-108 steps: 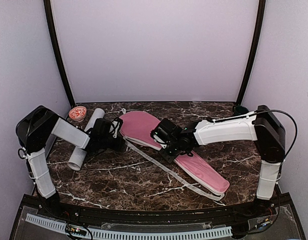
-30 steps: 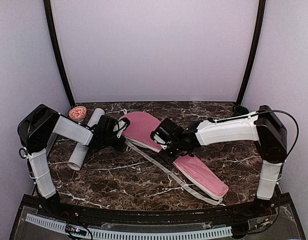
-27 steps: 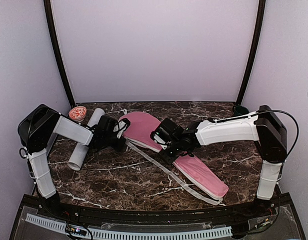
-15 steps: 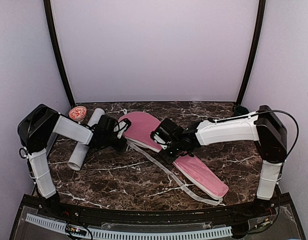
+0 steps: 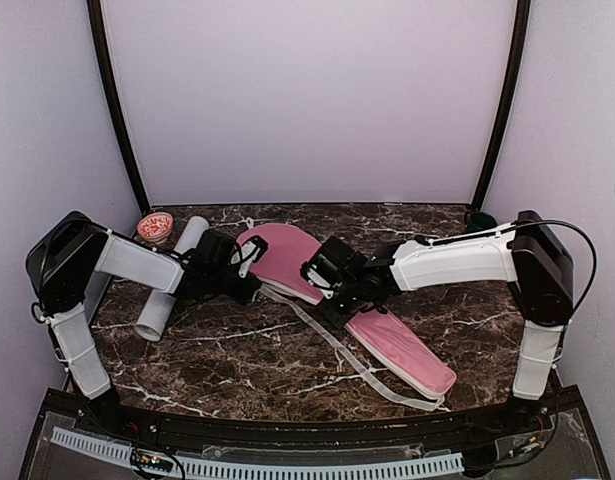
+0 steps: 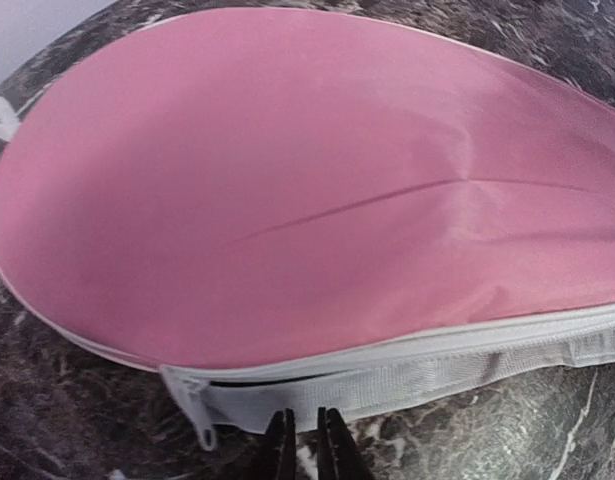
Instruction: Pack up the badminton gear
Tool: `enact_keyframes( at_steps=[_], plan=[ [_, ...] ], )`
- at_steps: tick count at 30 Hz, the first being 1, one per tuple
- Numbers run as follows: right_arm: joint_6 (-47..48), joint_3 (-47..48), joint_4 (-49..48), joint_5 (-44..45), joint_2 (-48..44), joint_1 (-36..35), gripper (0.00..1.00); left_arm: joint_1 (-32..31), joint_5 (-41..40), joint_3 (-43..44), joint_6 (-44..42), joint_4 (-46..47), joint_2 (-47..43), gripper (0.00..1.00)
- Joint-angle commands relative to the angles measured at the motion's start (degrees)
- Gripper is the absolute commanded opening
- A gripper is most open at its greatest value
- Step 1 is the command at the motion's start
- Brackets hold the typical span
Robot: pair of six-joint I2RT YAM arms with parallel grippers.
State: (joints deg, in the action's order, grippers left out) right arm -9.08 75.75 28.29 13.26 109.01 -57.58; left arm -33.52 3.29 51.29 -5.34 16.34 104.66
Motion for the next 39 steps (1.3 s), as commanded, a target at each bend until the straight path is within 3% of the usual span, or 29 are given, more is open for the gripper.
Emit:
enact_keyframes(
  at_steps=[1,6,20,33,36,39],
  plan=[
    [-0.67,-0.10,-1.40,-0.64,-2.91,0.30,0.00,2.05,-6.08,-0.05,1.83,-1.92,-4.40,0.17],
    [-1.02,-0.04,-0.82,-1.28,-4.70,0.28,0.00,2.58,-7.87,-0.41,1.89,-2.48,-5.37,0.19],
    [-1.02,-0.28,-0.55,-2.21,-5.96,0.28,0.00,2.93,-3.48,-2.25,2.88,-0.68,-3.76,0.22],
    [-1.29,-0.75,-0.76,-2.80,-6.20,0.28,0.00,3.27,-5.55,-0.77,2.73,0.65,1.05,0.15],
    [-1.29,-0.69,-0.83,-3.06,-6.03,0.28,0.00,3.31,-5.06,-0.54,3.05,1.14,0.94,0.24],
    [-1.42,-0.68,-0.87,-3.16,-5.92,0.28,0.00,3.28,-4.21,-0.74,3.39,1.89,0.47,0.25]
  ],
)
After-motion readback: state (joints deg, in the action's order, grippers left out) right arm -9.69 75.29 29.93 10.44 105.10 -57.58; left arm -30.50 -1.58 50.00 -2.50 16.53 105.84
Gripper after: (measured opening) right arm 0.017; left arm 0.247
